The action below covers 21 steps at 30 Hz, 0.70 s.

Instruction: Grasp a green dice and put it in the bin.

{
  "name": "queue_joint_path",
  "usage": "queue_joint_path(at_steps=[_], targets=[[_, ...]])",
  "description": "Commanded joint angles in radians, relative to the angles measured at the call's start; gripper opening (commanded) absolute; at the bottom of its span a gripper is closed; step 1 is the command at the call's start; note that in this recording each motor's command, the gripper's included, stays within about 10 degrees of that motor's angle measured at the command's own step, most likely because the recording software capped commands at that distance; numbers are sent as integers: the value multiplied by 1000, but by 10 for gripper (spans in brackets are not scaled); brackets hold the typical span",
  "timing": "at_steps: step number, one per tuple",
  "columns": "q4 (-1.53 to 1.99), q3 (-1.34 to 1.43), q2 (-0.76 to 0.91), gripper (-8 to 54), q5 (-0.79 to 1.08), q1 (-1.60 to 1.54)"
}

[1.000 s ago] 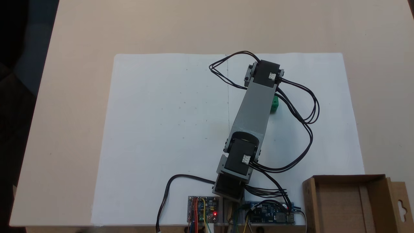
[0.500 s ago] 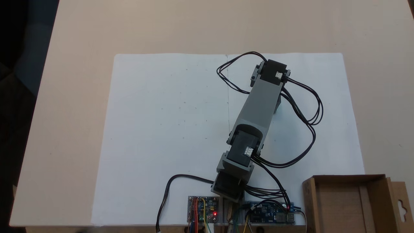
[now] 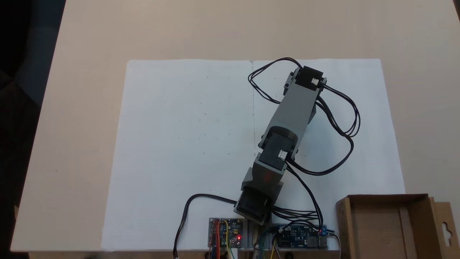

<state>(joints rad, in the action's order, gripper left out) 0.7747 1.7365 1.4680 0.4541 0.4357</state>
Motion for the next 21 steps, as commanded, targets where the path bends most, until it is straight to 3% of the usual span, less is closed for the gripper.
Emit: queue_joint_path(at_steps=[1,21], targets=[[-54,-51,6,433,97,14],[-89,-64,-52,432,114,63]])
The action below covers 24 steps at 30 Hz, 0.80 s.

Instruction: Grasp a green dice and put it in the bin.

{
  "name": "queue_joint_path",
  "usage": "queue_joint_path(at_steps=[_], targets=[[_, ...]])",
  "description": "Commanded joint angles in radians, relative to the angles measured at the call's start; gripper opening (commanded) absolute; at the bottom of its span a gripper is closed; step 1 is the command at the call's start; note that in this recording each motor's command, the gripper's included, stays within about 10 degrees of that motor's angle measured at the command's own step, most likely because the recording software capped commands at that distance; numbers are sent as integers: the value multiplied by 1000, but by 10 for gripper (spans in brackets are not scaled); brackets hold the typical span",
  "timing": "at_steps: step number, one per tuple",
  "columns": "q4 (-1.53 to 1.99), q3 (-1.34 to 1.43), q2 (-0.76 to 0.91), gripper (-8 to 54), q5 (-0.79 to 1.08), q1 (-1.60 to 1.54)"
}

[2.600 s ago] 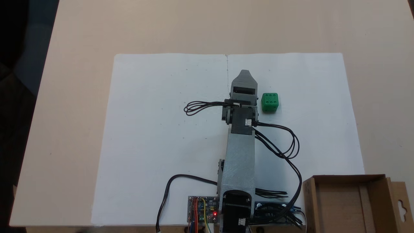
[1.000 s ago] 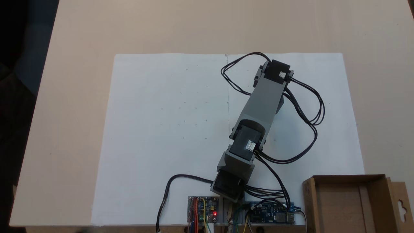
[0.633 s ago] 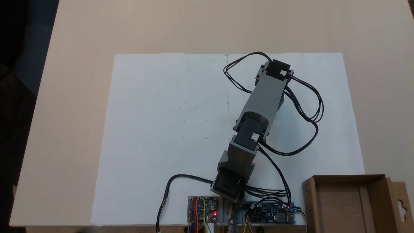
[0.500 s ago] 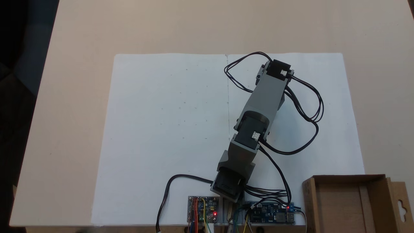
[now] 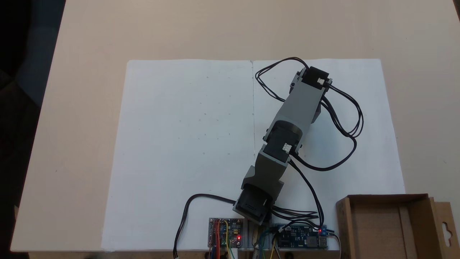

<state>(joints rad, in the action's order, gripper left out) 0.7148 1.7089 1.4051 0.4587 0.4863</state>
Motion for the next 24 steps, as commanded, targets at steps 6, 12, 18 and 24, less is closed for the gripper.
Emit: queue_joint_path(at_steps=[6,12,18,24], targets=[[-29,-37,-20,432,109,12],[-31,-37,-44,432,109,11],[-46,-37,-72,432,124,9],[-60,-37,-95,432,149,9]])
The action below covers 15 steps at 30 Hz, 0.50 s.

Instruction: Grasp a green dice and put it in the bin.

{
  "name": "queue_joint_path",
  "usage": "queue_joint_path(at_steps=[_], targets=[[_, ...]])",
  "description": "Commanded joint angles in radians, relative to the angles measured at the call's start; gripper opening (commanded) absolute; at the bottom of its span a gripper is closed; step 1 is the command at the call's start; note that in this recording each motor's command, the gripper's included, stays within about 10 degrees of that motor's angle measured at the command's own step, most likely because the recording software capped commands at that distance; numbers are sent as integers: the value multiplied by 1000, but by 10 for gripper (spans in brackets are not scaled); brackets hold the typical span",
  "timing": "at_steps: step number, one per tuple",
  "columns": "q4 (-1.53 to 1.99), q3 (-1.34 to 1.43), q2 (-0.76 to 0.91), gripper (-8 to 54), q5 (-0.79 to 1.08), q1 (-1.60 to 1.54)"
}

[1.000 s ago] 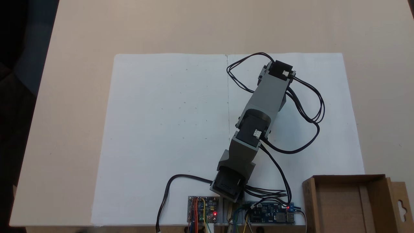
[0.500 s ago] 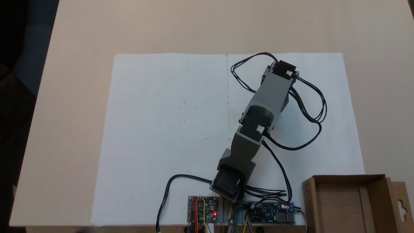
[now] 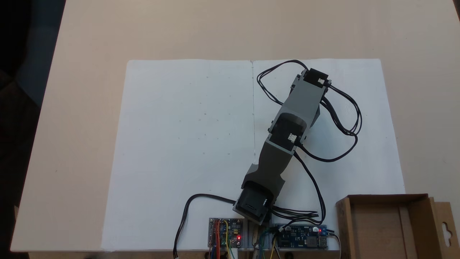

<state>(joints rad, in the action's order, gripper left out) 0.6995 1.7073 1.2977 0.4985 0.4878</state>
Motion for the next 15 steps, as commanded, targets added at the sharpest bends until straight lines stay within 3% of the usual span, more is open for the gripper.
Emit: queue_joint_path(at_steps=[1,15], targets=[[-44,-35,11,432,114,8],[-71,-35,-14,412,123,8]])
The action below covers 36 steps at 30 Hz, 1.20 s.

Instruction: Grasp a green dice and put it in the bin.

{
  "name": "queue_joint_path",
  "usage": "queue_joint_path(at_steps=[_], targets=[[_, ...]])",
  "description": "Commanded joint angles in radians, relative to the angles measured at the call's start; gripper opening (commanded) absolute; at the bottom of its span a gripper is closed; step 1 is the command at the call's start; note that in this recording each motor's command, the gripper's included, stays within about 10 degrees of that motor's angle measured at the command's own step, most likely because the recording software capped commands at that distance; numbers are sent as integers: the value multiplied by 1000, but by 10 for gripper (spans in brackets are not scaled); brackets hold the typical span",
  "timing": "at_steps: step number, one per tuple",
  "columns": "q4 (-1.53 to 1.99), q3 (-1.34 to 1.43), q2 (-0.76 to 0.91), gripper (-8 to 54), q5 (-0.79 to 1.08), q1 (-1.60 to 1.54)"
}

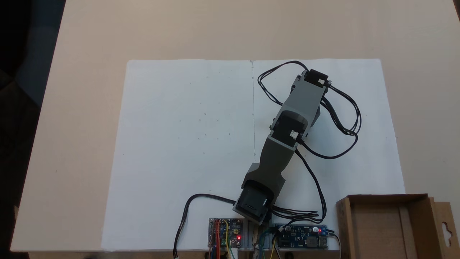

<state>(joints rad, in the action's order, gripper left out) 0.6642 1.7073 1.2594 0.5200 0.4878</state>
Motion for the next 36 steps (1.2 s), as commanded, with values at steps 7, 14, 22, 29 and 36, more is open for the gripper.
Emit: queue_joint_path(at_steps=[7,14,22,29,36], targets=[[-64,-35,25,339,101,9],[-80,-35,14,338,101,9],[-89,-35,5,301,101,11],[-100,-35,3,286,101,15],[-110,-35,2,239,100,23]])
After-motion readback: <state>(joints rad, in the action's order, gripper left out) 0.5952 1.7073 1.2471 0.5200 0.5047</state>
